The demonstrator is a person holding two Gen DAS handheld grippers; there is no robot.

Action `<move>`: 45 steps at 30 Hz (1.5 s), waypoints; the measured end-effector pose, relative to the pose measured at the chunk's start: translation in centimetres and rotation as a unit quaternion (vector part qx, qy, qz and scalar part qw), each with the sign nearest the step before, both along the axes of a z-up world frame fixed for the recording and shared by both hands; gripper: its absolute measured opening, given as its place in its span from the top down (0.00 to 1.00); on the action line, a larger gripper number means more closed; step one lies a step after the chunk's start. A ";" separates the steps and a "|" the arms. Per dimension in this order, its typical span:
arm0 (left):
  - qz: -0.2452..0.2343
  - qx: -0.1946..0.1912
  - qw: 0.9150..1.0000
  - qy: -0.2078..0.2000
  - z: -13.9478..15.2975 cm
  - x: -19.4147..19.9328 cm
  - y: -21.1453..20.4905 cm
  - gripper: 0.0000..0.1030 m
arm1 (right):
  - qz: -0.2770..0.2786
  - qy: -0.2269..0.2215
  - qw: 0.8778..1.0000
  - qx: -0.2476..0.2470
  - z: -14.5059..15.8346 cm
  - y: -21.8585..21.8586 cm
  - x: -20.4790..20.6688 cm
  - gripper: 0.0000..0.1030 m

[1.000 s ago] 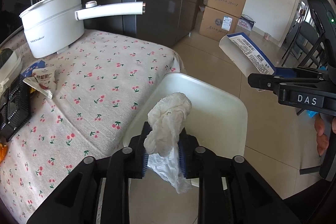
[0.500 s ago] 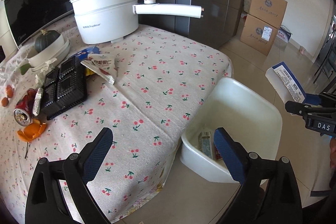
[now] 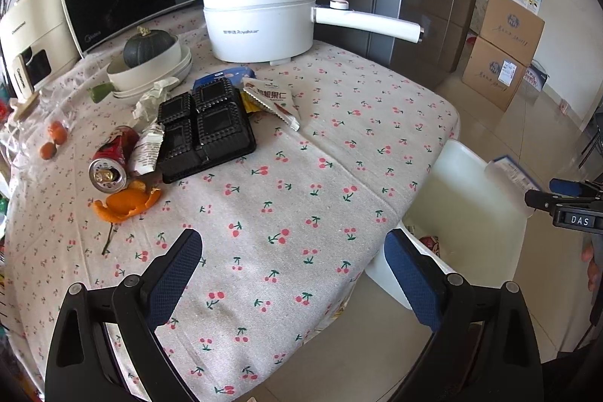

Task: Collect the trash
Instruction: 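Carry the tissue and blue box to the white bin and release both, then return to the table and grasp another red drink can with the left tool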

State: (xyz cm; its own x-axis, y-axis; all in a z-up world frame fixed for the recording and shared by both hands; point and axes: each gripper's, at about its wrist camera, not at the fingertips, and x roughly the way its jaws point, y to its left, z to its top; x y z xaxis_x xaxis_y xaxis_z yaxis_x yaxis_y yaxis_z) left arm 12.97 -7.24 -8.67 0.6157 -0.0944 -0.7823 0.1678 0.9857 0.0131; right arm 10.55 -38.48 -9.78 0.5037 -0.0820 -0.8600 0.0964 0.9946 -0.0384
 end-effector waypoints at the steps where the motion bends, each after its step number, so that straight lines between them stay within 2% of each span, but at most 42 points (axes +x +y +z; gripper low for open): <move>1: 0.005 -0.002 1.000 0.001 0.1 -0.1 0.6 0.04 | -0.004 -0.004 1.000 0.002 0.2 0.2 0.0 0.07; 12: 0.056 -0.024 0.998 0.002 1.7 -0.4 6.4 0.04 | 0.012 -0.039 0.999 0.033 2.7 4.2 1.0 0.06; 28: 0.123 -0.029 0.992 0.000 2.6 -0.4 14.8 0.04 | 0.070 -0.077 0.993 0.049 5.0 13.1 4.4 0.06; 34: 0.142 -0.029 0.989 0.008 2.1 0.1 17.8 0.04 | 0.098 -0.079 0.991 0.048 4.8 17.6 6.0 0.06; 38: 0.142 -0.016 0.990 0.019 1.4 1.0 19.3 0.04 | 0.118 -0.078 0.989 0.042 4.4 20.3 6.9 0.05; 45: 0.142 -0.046 0.988 0.047 -0.5 4.2 20.7 0.04 | 0.134 -0.072 0.988 0.042 3.5 23.3 8.7 0.05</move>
